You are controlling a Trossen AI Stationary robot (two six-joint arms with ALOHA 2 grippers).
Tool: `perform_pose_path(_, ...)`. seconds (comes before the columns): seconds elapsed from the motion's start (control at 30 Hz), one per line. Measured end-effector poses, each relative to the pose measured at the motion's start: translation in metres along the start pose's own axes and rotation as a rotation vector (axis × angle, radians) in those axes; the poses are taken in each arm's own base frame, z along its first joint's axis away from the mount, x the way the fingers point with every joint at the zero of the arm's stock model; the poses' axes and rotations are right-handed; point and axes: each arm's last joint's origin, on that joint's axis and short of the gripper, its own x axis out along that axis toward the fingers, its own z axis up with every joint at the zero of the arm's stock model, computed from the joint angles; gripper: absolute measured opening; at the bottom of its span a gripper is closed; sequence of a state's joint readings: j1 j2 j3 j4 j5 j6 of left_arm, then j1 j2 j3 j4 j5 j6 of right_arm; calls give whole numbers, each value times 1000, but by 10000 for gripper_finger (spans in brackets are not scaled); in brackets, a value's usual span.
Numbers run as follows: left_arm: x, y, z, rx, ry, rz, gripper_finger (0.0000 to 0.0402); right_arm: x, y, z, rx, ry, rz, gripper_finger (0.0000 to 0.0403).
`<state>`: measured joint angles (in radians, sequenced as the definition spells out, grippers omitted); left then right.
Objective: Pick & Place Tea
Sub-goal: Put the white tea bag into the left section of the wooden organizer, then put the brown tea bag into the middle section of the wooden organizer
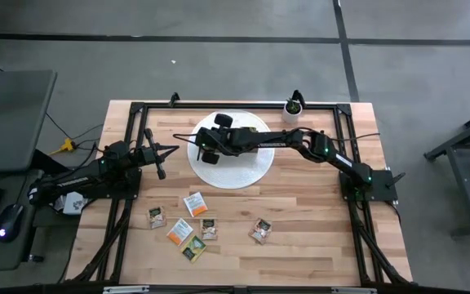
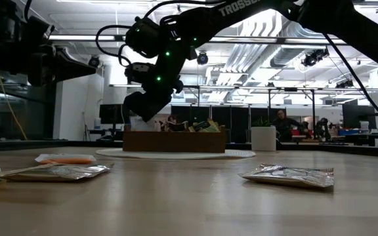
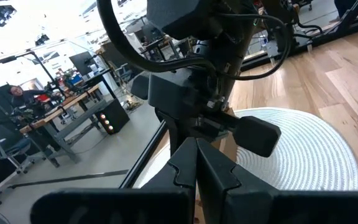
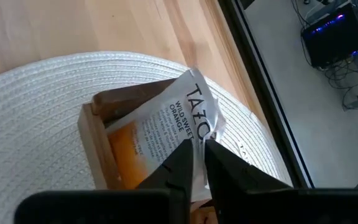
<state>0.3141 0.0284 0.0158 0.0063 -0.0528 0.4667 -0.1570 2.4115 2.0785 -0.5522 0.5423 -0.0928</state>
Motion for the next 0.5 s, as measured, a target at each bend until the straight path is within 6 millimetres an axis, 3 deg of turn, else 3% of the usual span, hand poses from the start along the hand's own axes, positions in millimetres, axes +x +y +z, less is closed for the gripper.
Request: perform_pose_path(0.5, 0, 0, 0, 0, 0, 0, 1, -4, -1, 2, 9, -8, -21, 150)
